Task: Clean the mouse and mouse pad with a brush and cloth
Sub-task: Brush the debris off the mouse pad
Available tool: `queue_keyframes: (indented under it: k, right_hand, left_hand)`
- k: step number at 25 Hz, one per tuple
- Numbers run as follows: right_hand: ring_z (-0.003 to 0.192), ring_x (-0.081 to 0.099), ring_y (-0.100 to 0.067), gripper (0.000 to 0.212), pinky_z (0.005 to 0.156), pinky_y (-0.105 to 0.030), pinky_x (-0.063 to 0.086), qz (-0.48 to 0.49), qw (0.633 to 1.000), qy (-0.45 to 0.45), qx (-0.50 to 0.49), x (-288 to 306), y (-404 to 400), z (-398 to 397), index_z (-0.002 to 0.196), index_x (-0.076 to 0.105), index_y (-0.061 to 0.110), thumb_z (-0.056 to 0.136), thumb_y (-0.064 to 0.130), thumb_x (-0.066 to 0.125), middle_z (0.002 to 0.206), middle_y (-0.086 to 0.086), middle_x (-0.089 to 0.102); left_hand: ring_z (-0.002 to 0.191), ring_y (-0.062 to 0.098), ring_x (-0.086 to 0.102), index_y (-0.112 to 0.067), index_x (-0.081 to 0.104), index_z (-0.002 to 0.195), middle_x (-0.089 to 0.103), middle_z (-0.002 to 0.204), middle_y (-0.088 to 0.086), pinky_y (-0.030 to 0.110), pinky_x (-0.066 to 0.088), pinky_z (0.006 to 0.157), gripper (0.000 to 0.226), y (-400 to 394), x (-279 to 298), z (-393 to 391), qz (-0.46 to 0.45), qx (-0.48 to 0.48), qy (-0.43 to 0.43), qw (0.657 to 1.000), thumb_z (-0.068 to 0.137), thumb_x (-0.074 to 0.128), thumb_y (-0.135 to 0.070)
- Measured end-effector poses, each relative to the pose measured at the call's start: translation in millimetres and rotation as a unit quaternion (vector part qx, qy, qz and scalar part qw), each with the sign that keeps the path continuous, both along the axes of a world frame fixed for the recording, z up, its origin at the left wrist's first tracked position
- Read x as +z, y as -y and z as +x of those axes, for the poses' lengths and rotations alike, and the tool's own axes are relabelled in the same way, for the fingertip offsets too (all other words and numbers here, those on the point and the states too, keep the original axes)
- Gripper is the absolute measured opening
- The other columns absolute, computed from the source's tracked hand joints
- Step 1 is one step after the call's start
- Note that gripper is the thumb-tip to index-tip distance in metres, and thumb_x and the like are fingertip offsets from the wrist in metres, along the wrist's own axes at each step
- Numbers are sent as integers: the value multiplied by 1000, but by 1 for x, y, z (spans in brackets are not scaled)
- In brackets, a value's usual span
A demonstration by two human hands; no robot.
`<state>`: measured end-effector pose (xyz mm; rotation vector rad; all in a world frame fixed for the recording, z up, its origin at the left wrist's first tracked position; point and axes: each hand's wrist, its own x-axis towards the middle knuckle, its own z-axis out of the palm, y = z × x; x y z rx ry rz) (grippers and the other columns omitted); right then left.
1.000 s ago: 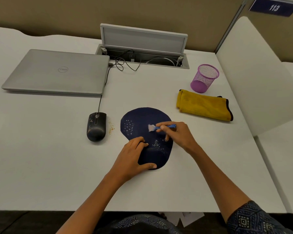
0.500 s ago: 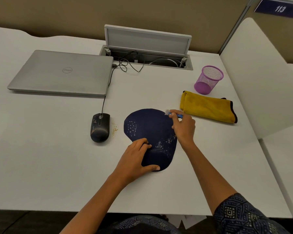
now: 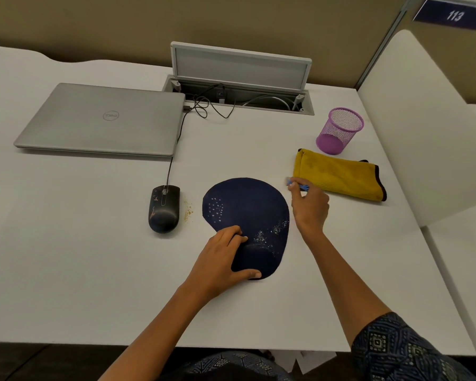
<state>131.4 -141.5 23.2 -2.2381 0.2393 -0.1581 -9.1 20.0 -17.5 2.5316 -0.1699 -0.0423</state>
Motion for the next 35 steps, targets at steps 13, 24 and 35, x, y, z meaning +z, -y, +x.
queue_keyframes:
  k: [13, 24, 35]
  right_hand:
    - [65, 61, -15, 29, 76, -27, 53, -60, 984, -101, 133, 3, 48, -25, 110, 68, 13, 94, 30, 52, 100, -10, 72]
    - [82, 65, -21, 26, 82, -36, 55, -75, 980, -118, 142, 8, 57, -23, 104, 70, 10, 93, 28, 54, 97, -11, 73]
    - [89, 65, -21, 26, 82, -31, 52, -65, 982, -131, 117, 6, 55, -26, 104, 71, 10, 91, 27, 56, 97, -11, 73]
  left_hand:
    - [129, 11, 33, -20, 44, 132, 36, 141, -4, 27, 29, 106, 77, 1, 0, 0, 0, 4, -1, 1000, 71, 59, -66]
    - [128, 12, 34, -19, 46, 131, 37, 139, -3, 28, 30, 106, 77, 2, 0, -1, -4, 6, 1, 1000, 71, 60, -66]
    - [126, 11, 34, -20, 46, 130, 38, 138, -4, 25, 29, 105, 77, 2, -1, 0, -4, 6, 6, 1000, 70, 60, -66]
